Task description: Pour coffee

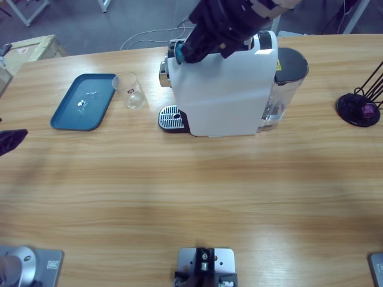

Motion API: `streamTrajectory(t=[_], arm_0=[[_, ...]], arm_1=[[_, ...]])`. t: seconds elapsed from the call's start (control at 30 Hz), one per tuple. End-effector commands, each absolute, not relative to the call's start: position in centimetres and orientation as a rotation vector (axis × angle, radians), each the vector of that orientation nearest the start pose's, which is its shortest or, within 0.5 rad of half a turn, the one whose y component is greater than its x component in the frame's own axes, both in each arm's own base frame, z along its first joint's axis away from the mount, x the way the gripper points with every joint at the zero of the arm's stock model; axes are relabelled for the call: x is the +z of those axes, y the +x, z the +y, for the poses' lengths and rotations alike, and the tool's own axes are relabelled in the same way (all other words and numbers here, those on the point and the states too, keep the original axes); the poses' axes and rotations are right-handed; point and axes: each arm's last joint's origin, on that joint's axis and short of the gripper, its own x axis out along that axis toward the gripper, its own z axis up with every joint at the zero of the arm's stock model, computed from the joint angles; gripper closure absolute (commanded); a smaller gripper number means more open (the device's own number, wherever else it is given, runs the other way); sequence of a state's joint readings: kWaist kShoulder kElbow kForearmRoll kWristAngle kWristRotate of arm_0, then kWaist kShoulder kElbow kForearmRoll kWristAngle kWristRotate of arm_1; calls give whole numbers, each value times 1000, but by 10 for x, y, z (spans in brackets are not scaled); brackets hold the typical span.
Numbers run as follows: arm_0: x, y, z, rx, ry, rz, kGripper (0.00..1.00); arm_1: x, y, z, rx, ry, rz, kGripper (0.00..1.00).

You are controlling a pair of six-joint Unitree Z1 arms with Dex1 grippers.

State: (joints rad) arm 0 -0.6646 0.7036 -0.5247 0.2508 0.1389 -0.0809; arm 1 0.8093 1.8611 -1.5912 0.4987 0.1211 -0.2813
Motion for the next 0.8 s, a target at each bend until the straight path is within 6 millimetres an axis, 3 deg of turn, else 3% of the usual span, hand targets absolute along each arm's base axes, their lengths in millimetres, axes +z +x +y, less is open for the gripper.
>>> streamTrajectory(t=[0.03,0.8], arm_0=[[287,54,-34,-510,93,451,147],[287,54,-34,-508,93,449,147]], arm_1=[[336,305,304,914,-552,664,1000],[318,317,312,937,-582,732,1000]])
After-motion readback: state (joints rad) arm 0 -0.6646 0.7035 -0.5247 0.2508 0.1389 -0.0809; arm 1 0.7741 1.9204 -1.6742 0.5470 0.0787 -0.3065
